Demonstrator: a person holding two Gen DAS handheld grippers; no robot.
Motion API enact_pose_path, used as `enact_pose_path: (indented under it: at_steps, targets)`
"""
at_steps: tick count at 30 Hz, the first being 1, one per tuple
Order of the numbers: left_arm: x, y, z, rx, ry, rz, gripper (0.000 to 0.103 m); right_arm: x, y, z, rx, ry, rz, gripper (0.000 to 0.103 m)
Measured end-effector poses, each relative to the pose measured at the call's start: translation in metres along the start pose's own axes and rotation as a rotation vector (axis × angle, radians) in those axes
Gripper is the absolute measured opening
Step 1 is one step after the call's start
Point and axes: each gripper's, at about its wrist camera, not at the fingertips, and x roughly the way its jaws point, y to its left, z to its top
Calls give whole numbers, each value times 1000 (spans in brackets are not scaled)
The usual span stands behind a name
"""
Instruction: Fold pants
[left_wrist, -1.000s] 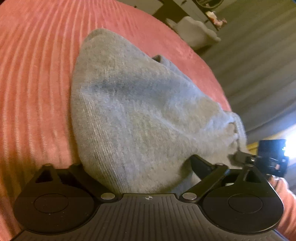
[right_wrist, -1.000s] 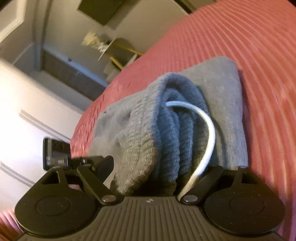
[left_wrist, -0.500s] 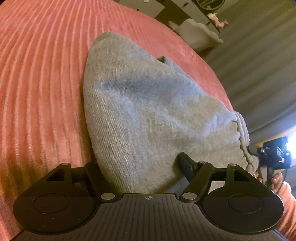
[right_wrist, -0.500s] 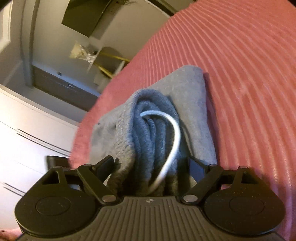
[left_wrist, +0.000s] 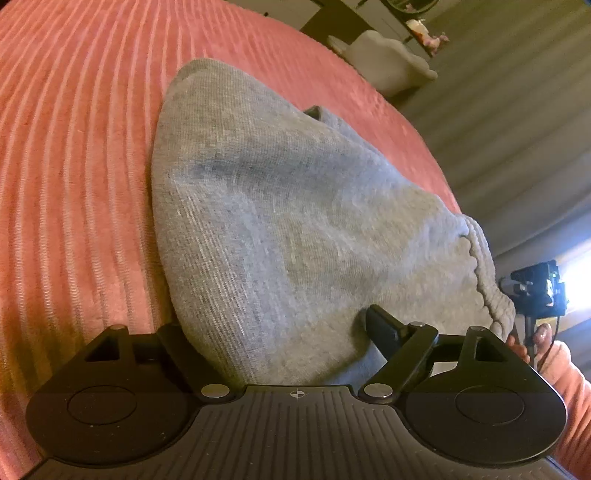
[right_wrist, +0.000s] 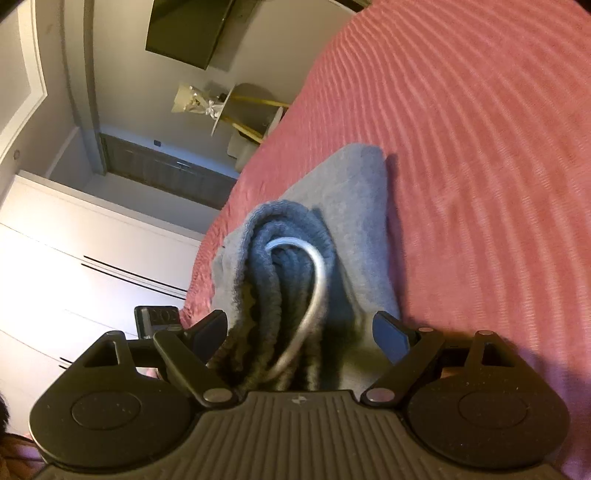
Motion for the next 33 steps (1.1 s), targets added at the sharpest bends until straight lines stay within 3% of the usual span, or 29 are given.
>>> enact_pose_path:
  at_steps: [2, 5, 11, 19, 25, 28, 33]
  targets:
    - [0, -1, -1, 5, -2, 1, 87, -4, -2, 0, -5, 6, -39, 86]
    - [1, 1, -1, 4, -6, -8, 89, -6, -9, -1, -4, -3, -13, 86]
    - [2, -2, 0, 7, 5, -4, 89, 27, -15, -1, 84, 25, 182, 86]
    - [8, -4, 8, -5, 21, 22, 86, 44, 1, 5, 56, 69, 94, 87]
    - [0, -17, 4, 5, -2, 53, 56, 47, 49, -12, -94, 29, -140, 85]
    - [-5, -25, 2, 26, -18, 78, 46, 48, 71, -24, -173, 8, -230, 73]
    - [-16, -44, 0, 63, -50, 110, 41, 35, 90, -33, -176, -84, -228, 61]
